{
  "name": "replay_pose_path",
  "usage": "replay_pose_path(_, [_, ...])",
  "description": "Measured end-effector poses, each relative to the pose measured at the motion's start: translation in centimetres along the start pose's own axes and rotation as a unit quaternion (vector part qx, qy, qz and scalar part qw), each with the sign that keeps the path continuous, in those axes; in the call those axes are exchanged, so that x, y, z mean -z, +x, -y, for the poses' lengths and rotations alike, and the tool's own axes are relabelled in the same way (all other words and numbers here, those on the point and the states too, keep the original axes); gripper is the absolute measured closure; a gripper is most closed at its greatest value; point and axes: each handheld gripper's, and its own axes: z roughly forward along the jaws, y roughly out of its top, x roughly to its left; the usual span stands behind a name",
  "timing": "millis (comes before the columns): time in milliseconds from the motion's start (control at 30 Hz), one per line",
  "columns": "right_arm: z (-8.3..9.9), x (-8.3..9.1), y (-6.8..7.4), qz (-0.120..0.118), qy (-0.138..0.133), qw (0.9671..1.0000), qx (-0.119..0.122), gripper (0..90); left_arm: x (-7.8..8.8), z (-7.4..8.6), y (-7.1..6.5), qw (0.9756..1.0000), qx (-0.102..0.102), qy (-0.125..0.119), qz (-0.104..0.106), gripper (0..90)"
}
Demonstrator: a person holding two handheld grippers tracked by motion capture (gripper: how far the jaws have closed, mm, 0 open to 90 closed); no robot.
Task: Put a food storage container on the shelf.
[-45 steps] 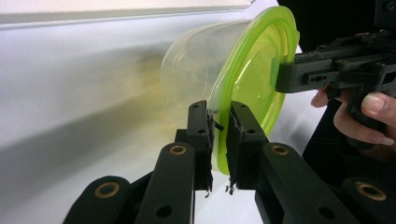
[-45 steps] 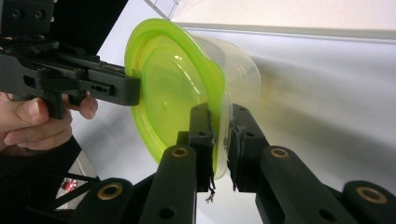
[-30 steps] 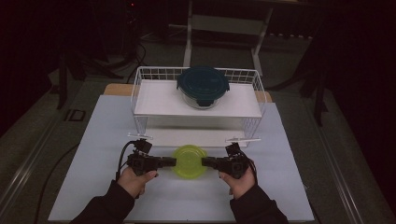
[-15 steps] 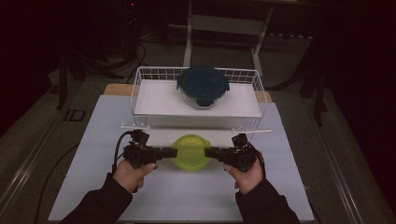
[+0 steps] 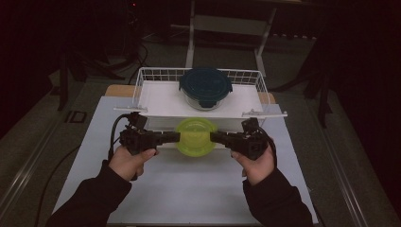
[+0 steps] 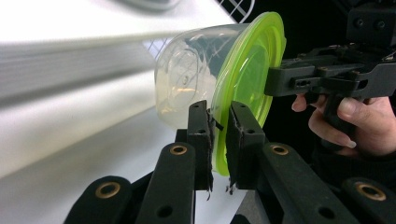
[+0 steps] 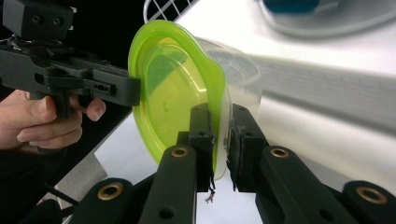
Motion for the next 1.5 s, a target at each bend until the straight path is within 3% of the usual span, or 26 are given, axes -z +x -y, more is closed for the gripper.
replay_pose_path(467, [-4.5,2.0,0.8,0.005,-0.034,0.9991,0.023,81.0,1.0,-4.3,-1.7,0.9991,-0.027,-0.031,0.004,80.4])
replay_pose_path(900, [-8.3,2.5,0.8,0.011,-0.053,0.9981,0.029,81.1,1.4,-8.4,-2.1,0.9979,-0.046,-0.046,-0.002,80.5])
replay_pose_path(1267, [-10.9,2.0,-1.1,0.029,-0.056,0.998,0.007,81.0,-0.4,-11.5,-1.0,0.9983,-0.03,-0.047,-0.013,80.5])
replay_pose_path(1500, [-11.9,1.5,-2.4,0.035,-0.045,0.9984,-0.007,80.9,-1.5,-12.1,0.0,0.9987,-0.01,-0.048,-0.015,80.3])
